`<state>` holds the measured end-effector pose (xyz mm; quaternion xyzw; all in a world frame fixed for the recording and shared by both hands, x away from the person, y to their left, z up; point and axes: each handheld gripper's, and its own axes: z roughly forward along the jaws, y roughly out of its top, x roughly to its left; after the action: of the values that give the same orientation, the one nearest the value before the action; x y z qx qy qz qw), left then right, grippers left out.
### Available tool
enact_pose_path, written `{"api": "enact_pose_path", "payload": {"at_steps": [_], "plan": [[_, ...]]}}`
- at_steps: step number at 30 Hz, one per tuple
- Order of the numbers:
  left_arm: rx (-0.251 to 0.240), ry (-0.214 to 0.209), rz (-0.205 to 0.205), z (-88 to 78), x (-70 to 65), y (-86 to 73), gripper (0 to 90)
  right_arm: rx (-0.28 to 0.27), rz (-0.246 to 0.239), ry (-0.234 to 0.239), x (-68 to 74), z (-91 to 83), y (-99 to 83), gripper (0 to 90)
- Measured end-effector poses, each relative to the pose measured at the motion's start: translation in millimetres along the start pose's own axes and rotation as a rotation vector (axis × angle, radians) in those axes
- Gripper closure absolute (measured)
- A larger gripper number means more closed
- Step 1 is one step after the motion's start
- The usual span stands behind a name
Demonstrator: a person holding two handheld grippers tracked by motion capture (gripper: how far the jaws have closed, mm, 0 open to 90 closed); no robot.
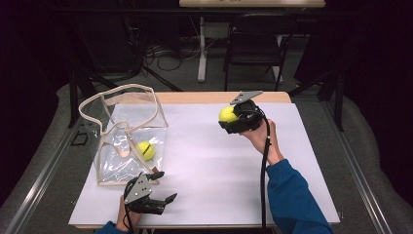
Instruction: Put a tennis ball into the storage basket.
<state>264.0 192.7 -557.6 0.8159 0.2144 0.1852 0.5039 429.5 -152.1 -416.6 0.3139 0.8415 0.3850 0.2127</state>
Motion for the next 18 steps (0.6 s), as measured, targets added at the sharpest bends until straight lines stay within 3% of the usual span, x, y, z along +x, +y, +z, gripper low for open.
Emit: {"api": "enact_pose_path", "payload": {"at_steps": [18], "plan": [[-0.001, -0.003, -0.001, 0.1, -0.3, 0.0, 16.0, -0.008, -0.013, 0.001, 2.9, -0.4, 8.4, 26.2]]}}
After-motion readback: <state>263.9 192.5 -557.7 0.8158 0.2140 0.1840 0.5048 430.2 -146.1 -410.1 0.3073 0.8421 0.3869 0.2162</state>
